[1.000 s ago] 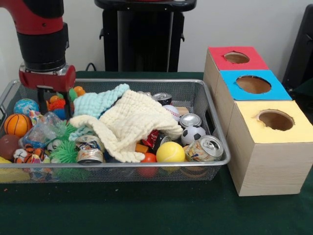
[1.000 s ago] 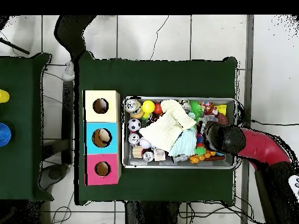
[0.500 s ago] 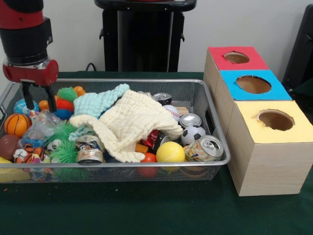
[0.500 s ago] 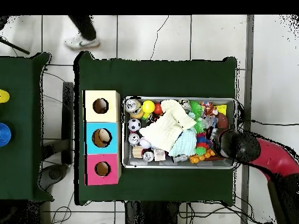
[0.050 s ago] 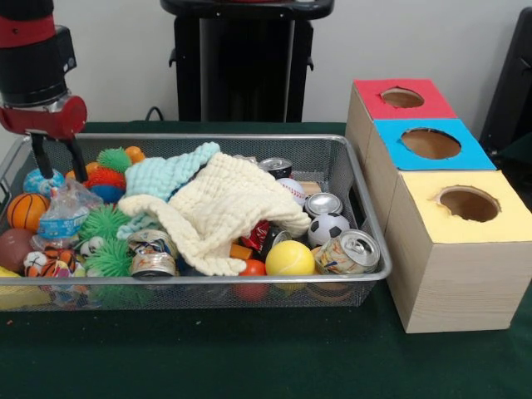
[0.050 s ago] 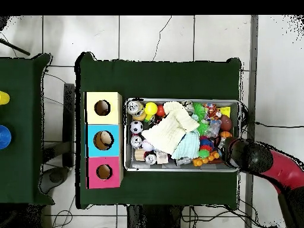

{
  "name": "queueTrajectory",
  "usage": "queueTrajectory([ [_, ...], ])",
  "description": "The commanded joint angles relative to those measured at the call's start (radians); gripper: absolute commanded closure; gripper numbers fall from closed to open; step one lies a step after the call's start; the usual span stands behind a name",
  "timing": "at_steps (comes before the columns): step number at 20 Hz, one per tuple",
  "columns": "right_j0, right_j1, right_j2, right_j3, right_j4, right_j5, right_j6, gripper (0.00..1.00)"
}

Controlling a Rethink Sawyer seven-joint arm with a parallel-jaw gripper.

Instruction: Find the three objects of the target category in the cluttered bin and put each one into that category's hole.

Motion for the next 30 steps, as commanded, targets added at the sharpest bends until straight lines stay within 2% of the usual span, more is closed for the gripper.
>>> queueTrajectory([
  [1,-0.006,0.096,0.088,0.030,-0.082,0.012,-0.190,0.00],
  [11,0.007,0.176,0.093,-0.019,-0.134,-0.025,-0.162,0.00],
  [14,-0.019,0.209,0.107,-0.032,-0.134,-0.019,-0.178,0.00],
  [23,-0.080,0.224,0.152,-0.059,-0.120,0.069,-0.236,0.00],
  [30,-0.063,0.160,0.193,-0.103,-0.046,0.230,-0.229,0.00],
])
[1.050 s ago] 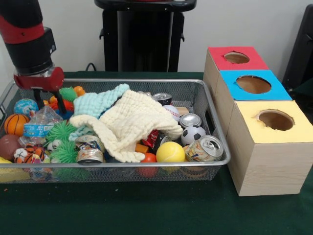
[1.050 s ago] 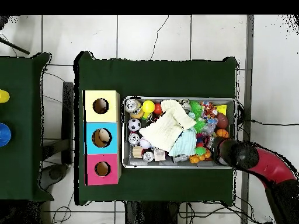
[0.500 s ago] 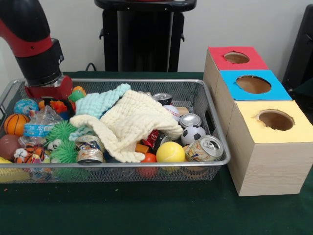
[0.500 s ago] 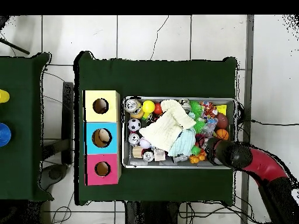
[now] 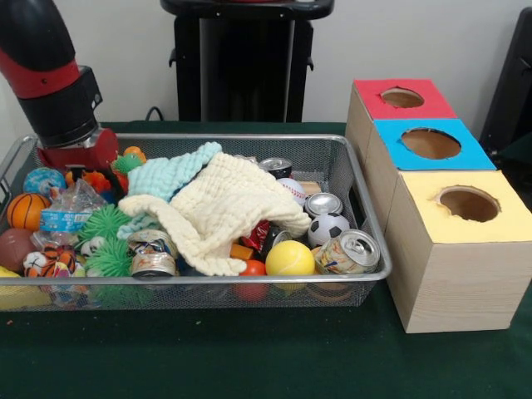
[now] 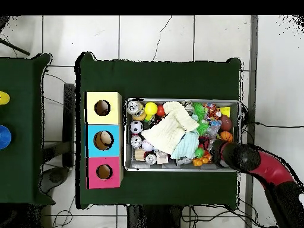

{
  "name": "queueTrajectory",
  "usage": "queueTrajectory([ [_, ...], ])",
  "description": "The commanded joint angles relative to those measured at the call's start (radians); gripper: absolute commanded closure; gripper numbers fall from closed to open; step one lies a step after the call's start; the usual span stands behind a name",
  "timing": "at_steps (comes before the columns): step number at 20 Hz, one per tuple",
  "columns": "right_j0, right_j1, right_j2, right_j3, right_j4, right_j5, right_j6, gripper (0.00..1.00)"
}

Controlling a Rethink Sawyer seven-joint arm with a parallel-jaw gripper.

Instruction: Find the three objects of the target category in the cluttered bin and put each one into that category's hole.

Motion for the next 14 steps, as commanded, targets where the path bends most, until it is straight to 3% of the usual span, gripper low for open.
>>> queueTrajectory([
  [1,0.023,-0.015,0.092,-0.085,0.040,0.211,-0.224,0.00],
  [8,0.046,-0.075,0.113,-0.099,0.073,0.295,-0.183,0.00],
  [14,0.065,-0.078,0.111,-0.125,0.067,0.320,-0.168,0.00],
])
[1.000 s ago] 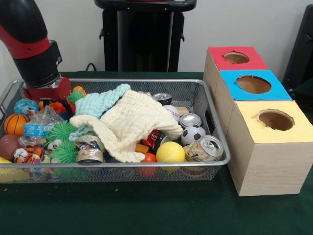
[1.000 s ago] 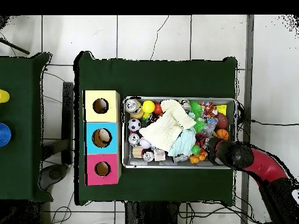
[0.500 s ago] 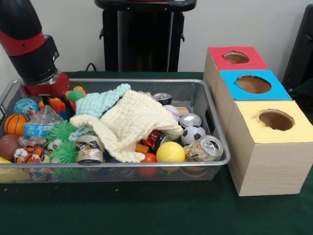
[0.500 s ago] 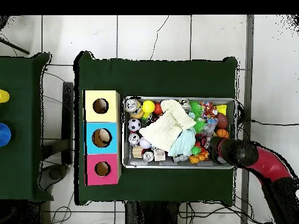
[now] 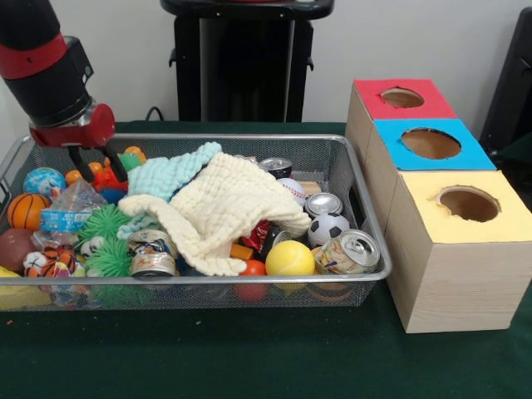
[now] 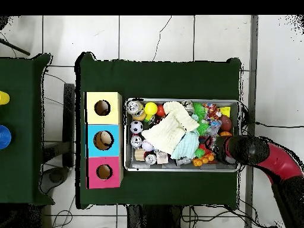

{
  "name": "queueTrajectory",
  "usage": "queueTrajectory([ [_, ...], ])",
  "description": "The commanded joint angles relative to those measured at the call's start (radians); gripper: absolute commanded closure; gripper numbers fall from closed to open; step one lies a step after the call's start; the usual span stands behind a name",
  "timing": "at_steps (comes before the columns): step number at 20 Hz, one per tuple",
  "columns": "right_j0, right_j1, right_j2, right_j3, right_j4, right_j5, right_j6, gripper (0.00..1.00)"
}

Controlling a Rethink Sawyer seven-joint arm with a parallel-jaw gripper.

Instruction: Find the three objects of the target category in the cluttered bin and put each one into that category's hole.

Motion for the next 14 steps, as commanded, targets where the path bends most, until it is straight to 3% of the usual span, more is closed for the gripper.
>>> queueTrajectory([
  [1,0.047,-0.009,0.066,-0.095,0.020,0.099,-0.165,0.00],
  [6,0.076,-0.023,0.029,-0.103,-0.027,0.068,-0.144,0.00],
  [14,0.190,-0.086,-0.117,-0.219,-0.166,0.142,-0.104,0.00],
])
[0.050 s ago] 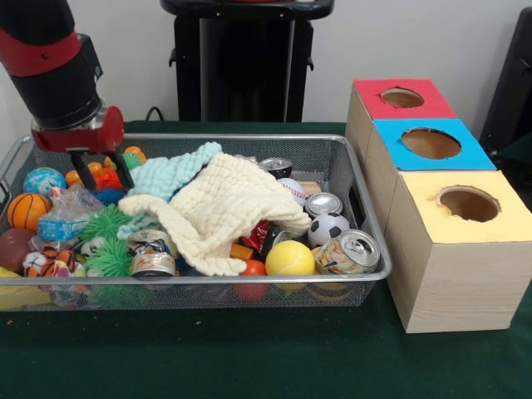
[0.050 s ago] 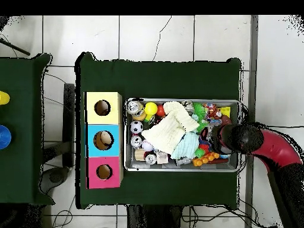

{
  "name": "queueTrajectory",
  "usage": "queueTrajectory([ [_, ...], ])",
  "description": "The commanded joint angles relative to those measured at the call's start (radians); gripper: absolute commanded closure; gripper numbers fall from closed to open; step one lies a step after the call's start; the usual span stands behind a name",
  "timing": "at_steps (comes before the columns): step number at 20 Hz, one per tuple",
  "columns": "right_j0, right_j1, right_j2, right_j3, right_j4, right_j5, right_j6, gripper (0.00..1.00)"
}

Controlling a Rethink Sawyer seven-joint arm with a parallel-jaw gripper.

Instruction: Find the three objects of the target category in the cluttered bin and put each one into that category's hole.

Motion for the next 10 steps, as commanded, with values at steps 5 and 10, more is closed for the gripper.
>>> queueTrajectory([
  [5,0.121,-0.087,-0.164,-0.169,-0.223,0.094,-0.075,0.00],
  [10,0.146,-0.116,-0.195,-0.195,-0.291,0.102,-0.108,0.00],
])
